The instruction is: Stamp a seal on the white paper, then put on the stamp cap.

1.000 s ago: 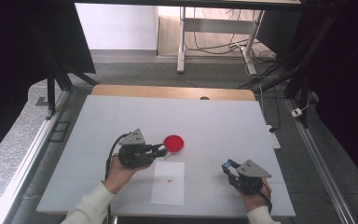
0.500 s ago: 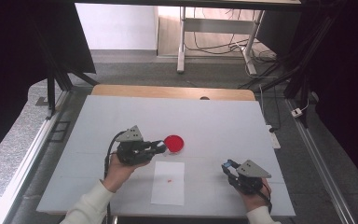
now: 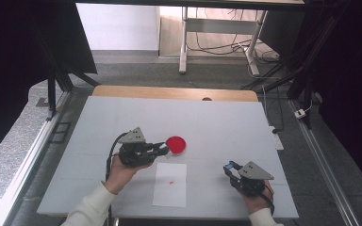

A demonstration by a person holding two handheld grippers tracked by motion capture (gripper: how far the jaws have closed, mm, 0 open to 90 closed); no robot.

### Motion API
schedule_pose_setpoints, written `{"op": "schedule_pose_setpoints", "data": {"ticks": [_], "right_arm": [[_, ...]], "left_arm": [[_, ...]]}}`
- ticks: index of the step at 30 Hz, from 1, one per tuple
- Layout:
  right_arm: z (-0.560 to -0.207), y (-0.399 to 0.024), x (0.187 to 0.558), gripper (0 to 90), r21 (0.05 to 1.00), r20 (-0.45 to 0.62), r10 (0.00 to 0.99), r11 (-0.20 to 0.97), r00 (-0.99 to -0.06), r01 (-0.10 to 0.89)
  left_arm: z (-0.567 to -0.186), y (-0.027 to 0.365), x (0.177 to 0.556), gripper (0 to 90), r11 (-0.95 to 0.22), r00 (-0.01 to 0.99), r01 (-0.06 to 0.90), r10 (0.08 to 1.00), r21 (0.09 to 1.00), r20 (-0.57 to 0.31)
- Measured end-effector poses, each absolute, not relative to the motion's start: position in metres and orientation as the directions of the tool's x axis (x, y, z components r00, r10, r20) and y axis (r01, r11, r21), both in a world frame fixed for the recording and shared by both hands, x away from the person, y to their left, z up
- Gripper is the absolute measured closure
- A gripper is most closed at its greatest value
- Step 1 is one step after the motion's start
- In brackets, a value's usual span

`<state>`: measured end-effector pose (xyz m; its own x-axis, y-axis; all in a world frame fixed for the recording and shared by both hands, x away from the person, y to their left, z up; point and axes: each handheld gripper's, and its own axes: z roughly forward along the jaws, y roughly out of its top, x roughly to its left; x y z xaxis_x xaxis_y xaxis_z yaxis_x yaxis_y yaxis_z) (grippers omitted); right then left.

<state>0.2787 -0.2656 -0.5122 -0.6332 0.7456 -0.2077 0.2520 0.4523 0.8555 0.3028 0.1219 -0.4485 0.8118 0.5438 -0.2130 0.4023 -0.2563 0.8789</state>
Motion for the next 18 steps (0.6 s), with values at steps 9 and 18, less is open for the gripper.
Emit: {"op": "schedule_pose_setpoints", "data": {"ticks": [9, 18], "right_arm": [[-0.5119, -0.2624, 0.2773, 64.6, 0.858, -0.206, 0.74, 0.451, -0.64, 0.246], [-0.5119, -0.2608, 0.2762, 64.6, 0.858, -0.206, 0.737, 0.452, -0.643, 0.244]], "left_arm": [[-0.4491, 0.121, 0.3038, 75.0, -0.259, 0.813, 0.402, 0.542, 0.878, -0.212], [-0.4496, 0.1189, 0.3035, 74.9, -0.263, 0.817, 0.398, 0.538, 0.879, -0.209]]}}
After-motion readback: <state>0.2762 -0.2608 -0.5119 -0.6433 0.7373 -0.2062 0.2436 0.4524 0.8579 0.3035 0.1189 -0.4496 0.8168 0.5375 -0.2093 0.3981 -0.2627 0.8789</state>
